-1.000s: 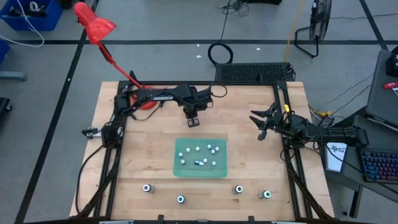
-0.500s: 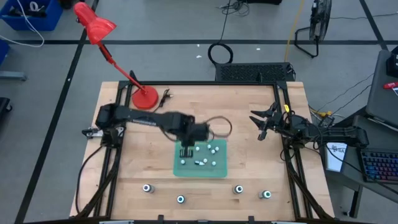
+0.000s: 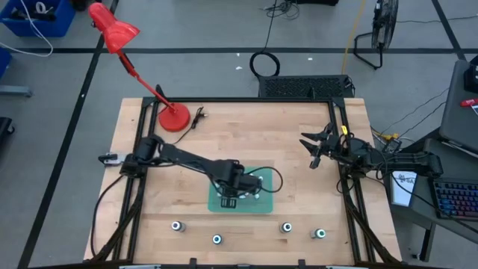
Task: Pick & Place food coloring
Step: Put the small orange food coloring bottle into the green bin, then put the large green food coloring bottle into the green bin
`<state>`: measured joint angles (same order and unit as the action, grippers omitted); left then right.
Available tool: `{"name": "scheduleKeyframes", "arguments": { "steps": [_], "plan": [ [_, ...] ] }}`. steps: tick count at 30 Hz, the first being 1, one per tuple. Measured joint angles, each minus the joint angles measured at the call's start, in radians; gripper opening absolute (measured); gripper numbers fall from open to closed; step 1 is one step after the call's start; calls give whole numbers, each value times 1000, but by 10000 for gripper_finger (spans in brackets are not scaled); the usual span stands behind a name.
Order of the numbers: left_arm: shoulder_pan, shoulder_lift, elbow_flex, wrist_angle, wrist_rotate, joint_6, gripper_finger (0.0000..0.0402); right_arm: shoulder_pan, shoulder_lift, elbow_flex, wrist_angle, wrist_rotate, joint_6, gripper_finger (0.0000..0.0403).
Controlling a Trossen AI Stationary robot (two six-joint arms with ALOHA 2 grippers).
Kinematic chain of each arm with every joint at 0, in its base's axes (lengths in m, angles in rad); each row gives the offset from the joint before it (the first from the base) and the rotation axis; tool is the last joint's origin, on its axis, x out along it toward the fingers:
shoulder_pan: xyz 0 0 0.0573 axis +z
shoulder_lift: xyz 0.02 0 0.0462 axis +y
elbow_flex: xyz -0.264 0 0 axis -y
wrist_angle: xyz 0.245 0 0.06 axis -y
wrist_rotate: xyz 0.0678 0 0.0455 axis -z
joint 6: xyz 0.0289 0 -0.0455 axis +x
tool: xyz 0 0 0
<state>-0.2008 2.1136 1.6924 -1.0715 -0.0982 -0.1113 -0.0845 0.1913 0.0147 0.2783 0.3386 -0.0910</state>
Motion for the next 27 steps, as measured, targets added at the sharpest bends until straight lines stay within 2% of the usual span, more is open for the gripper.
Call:
{"name": "scheduleKeyframes", "arguments": {
  "steps": [9,11,16,19,23,27],
  "plan": [
    [11,44,0,18,58,-8,57,0,0,0,0,0,0,105],
    [11,44,0,21,72,-11,79,0,0,0,0,0,0,105],
    [11,45,0,15,72,-10,171,0,0,0,0,0,0,105],
    [15,44,0,-5,72,-6,207,0,0,0,0,0,0,105],
    [24,19,0,-41,72,-22,232,0,0,0,0,0,0,105],
    [32,-37,0,-55,71,6,239,0,0,0,0,0,0,105]
  ]
}}
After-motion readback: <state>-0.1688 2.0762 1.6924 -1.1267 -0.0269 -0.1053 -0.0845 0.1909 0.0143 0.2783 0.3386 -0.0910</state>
